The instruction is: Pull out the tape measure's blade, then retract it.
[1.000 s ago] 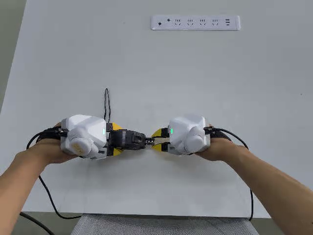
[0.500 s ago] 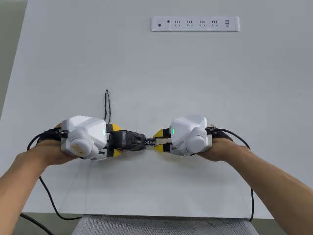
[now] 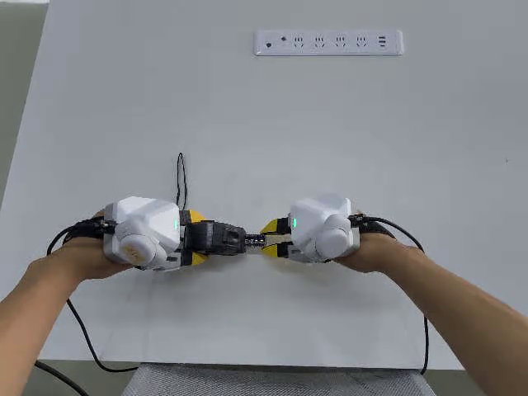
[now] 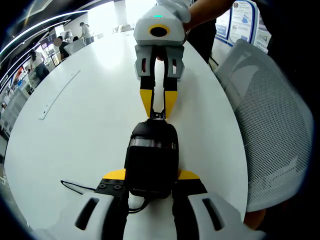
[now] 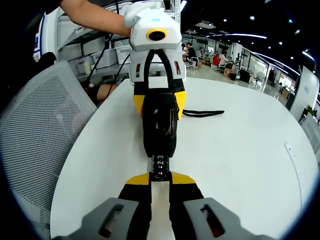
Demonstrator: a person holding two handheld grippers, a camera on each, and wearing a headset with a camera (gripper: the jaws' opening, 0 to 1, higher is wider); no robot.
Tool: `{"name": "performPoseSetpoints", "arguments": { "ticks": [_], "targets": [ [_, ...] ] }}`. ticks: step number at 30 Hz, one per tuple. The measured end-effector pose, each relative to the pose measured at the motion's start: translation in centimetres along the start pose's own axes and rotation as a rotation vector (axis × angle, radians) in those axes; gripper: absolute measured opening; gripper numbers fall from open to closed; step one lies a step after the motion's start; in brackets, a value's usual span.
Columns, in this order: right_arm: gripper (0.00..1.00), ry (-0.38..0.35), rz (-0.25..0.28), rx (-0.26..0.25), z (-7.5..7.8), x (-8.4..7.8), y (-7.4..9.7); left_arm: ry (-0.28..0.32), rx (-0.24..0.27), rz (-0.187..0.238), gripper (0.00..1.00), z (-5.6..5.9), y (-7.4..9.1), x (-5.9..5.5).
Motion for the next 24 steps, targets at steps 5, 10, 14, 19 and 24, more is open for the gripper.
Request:
{"name": "performPoseSetpoints", "arguments": {
  "ticks": [5,10,14,19,24],
  "targets": [
    [0.10,-0.001,0.000,0.000,-0.06,-0.07,0.10,0.001,-0.001,-0.001,0.29,0.02,0.02,-0.02],
    [0.10,-0.002,0.000,0.000,-0.09,-0.11,0.19,0.001,0.000,-0.002,0.29,0.04,0.04,-0.04],
    [0.10,-0.002,-0.003,0.001,-0.10,-0.18,0.28,0.001,0.001,-0.003,0.29,0.05,0.04,-0.02],
    [0.10,0.007,-0.009,0.000,-0.12,-0.34,0.43,0.000,0.001,-0.003,0.29,0.05,0.03,0.02],
    [0.10,0.004,-0.010,0.002,-0.15,-0.50,0.60,0.000,0.000,-0.004,0.29,0.06,-0.01,0.02]
  ]
}}
Point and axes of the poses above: the centre of the closed fingertips' face, and the gripper's own axes: y roughly backward along the fingers, z roughly to its right, x roughly out of its top, the point moved 3 cm from there along y, roughly backward along the fingers, and after that the axes turned 8 degrees about x, right-handed, at the moved point
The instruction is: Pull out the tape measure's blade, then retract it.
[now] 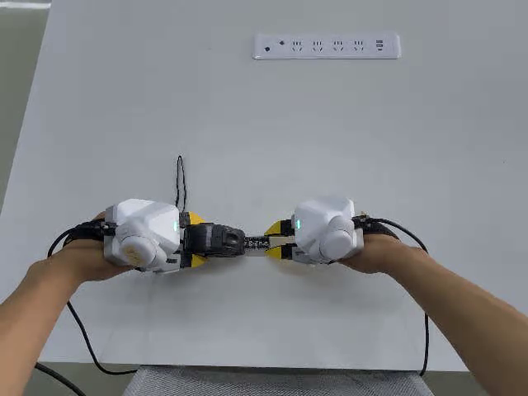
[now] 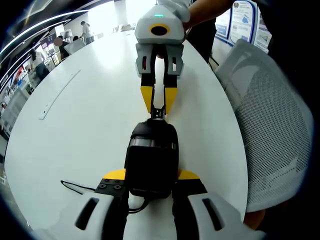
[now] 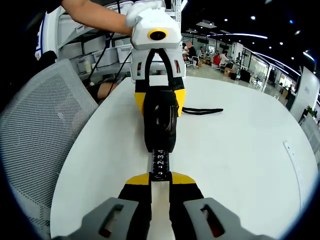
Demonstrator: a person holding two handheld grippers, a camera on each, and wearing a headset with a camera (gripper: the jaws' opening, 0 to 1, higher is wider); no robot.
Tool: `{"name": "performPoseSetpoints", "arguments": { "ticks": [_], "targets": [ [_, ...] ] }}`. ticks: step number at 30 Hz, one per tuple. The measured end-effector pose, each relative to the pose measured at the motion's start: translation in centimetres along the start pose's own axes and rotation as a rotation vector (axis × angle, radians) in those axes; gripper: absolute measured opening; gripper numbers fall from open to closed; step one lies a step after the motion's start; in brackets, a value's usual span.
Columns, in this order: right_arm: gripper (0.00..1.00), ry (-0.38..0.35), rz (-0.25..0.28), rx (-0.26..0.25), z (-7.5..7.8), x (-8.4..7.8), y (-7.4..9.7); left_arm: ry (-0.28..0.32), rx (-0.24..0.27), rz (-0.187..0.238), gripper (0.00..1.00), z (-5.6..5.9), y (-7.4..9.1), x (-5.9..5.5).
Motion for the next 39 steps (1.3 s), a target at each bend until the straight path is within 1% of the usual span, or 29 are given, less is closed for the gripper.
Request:
{"name": "performPoseSetpoints", "arguments": {
  "ticks": [24,28,39],
  "targets": [
    [0.10,-0.016,-0.003,0.001,-0.2,-0.9,0.9,0.000,-0.001,-0.002,0.29,0.0,0.0,0.0],
    [0.10,-0.010,-0.006,0.002,-0.2,-1.0,1.1,0.000,-0.001,-0.002,0.29,0.1,-0.1,0.0],
    [0.10,-0.017,-0.004,0.004,-0.2,-1.2,1.3,0.000,-0.001,-0.003,0.29,0.0,0.0,0.0]
  ]
}}
Point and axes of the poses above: the centre of the closed fingertips' face, and the gripper's own axes: y roughly backward along the fingers, z roughly to its right, x roughly out of its top, the point moved 3 cm from there along y, roughly backward along the fingers, and after that the axes turned 8 degrees about x, right-handed, at the moved point
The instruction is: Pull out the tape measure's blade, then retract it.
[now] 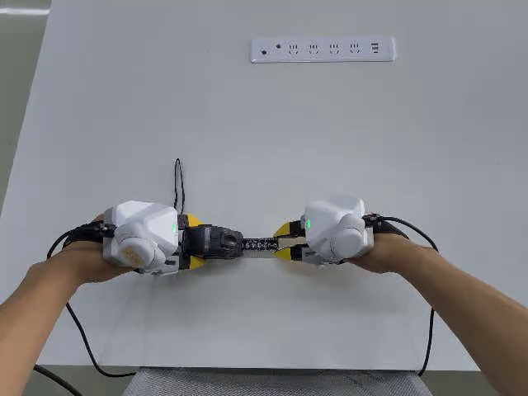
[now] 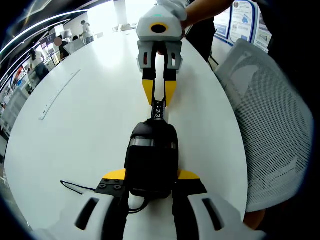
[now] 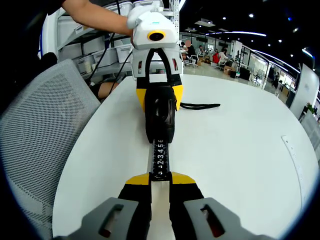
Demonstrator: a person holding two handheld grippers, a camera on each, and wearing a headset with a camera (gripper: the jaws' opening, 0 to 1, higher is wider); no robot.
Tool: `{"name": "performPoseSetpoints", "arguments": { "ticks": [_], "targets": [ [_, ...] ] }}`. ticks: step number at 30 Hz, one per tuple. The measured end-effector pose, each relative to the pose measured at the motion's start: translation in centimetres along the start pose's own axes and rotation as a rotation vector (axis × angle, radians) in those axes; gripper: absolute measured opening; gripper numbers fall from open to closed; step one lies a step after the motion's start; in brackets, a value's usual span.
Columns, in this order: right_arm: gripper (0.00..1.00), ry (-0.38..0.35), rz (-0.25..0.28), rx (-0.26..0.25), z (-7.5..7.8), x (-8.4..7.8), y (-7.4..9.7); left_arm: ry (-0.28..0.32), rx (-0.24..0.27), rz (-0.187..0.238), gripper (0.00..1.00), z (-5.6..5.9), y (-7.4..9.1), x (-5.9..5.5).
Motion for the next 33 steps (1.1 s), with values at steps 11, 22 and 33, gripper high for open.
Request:
{"name": "performPoseSetpoints", "arguments": {
  "ticks": [11,22,33],
  "targets": [
    [0.10,0.002,-0.007,-0.001,-0.1,-0.4,0.5,0.000,-0.002,0.000,0.29,0.0,0.0,0.0],
    [0.10,0.003,-0.012,-0.003,-0.2,-0.8,0.9,-0.001,-0.005,-0.001,0.29,0.0,0.0,0.1],
    [0.10,0.005,-0.019,-0.001,-0.2,-1.2,1.3,-0.002,-0.005,-0.002,0.29,0.0,0.0,0.1]
  ]
}}
Point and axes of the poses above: the centre of the closed fingertips' face, and the gripper's own axes: y roughly backward along the fingers, z roughly to its right, x roughly out of its top, the point moved 3 cm from there along y, roughly backward along the fingers, and after that the axes turned 8 degrees about x, right-handed, at the moved point
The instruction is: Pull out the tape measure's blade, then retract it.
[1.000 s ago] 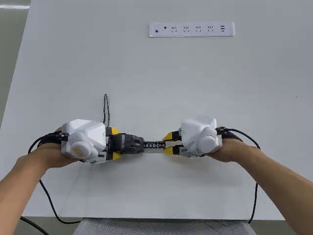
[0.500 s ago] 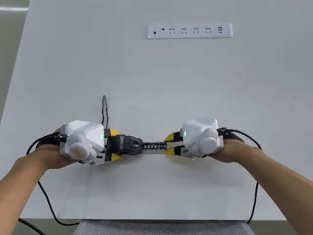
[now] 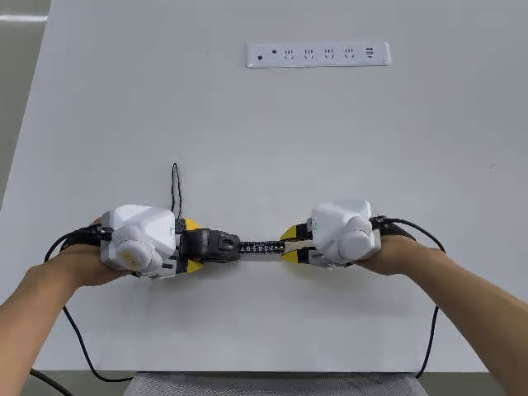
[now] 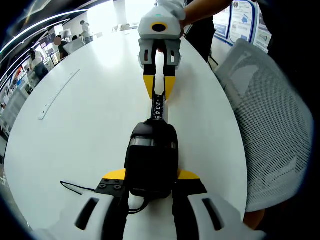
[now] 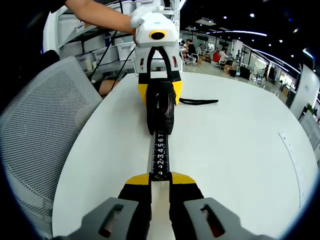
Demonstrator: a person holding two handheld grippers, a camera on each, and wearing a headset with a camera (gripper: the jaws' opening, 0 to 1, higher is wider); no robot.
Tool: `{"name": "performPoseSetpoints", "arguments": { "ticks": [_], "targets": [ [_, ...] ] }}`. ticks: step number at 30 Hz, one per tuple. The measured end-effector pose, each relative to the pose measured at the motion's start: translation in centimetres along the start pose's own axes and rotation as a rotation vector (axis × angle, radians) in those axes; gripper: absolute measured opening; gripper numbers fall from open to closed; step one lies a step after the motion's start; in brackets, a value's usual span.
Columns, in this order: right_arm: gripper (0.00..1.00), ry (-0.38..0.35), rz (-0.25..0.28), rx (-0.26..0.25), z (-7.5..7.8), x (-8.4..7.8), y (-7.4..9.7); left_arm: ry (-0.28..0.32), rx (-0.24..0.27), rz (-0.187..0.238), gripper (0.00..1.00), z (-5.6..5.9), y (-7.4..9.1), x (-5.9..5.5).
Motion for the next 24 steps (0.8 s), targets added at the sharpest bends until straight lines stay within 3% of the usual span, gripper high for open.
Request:
{"name": "performPoseSetpoints", "arguments": {
  "ticks": [24],
  "targets": [
    [0.10,0.005,0.007,-0.005,0.00,-0.27,0.81,0.001,0.002,-0.005,0.29,-0.08,0.12,-0.16]
  ]
}}
Point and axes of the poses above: the centre of the closed fingertips' face, and the gripper's own axes: y roughly backward along the fingers, z roughly to its right, x roughly out of its top, the point moved 3 cm from there along y, roughly backward along the fingers, and after that the axes turned 8 degrees about x, right-handed, at the moved point
